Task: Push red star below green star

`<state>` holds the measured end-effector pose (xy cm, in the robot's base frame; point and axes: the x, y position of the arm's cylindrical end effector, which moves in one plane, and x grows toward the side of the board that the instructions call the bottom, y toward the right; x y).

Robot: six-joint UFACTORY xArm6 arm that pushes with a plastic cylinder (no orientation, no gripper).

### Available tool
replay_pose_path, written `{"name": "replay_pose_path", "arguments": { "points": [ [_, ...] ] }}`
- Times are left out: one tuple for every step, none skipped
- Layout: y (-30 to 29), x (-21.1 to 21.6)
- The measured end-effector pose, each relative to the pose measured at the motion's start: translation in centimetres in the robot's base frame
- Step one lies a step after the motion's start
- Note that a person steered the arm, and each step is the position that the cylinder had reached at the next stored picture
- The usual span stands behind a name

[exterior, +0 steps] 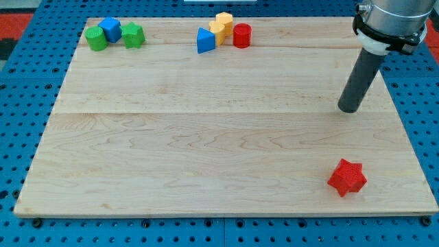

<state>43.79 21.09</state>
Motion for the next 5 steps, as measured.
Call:
{"name": "replay_pose_path", "arguments": {
  "points": [
    [0.2,0.2],
    [4.0,1.9],
    [5.3,10.1],
    [4.0,17.5],
    [-2.4,14.0]
  ]
}}
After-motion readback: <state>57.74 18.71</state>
